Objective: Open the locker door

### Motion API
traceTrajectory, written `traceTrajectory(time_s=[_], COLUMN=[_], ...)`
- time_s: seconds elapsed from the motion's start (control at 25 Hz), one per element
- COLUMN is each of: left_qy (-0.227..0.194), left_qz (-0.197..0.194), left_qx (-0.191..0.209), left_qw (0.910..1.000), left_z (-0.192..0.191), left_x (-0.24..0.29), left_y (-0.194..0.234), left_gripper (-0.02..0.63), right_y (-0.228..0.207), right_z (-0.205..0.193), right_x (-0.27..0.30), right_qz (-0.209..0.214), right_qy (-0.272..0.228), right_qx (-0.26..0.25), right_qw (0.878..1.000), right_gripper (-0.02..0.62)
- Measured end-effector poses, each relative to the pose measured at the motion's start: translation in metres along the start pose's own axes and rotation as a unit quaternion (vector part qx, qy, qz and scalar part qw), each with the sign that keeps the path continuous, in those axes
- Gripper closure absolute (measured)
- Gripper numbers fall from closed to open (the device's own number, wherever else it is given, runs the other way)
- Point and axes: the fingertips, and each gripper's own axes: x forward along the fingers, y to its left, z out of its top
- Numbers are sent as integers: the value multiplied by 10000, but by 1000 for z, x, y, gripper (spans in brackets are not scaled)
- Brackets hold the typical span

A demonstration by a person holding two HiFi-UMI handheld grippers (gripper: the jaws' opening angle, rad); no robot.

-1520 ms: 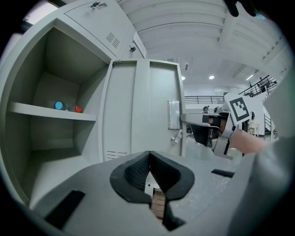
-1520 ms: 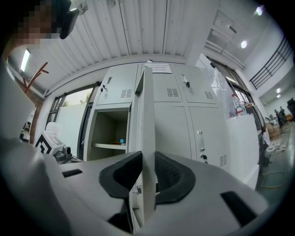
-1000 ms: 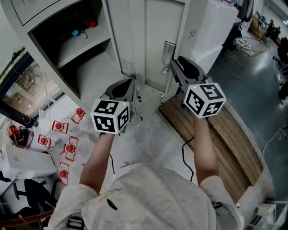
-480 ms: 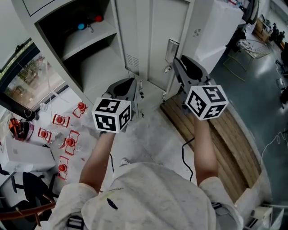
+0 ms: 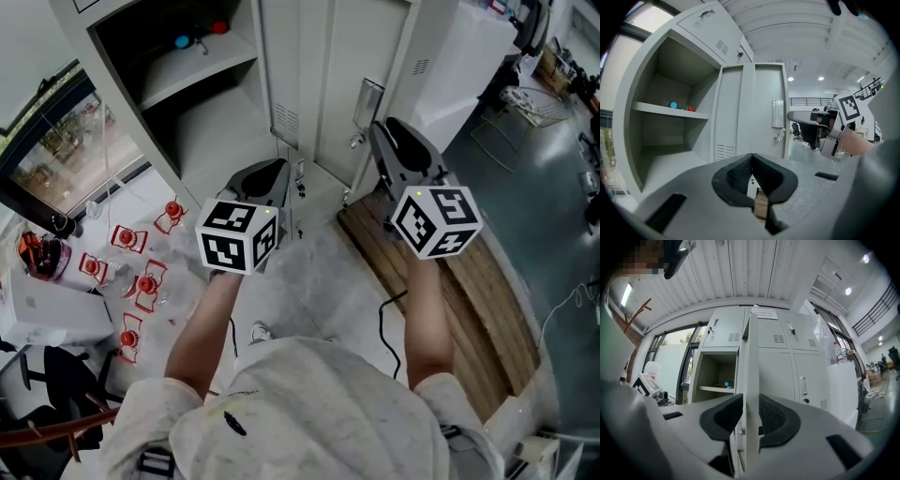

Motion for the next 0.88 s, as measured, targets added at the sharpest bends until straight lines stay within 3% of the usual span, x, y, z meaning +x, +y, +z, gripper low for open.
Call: traceTrajectory(time_s=[0.56, 0.88], left_qy=[76, 38], left_qz=[67, 91], left_qx=[-59, -29], left_qw=[9999, 9999], left_z=[-11, -5], left_x=[-13, -21], left_y=[14, 13], left_gripper=[600, 600], right_y=[28, 49], right_z=[-3, -2], right_x=[-11, -14], right_qz=[-45, 134], right_qy=[-97, -88], right_qx=[-112, -114], right_qw=[9999, 9998], right_gripper=[503, 511])
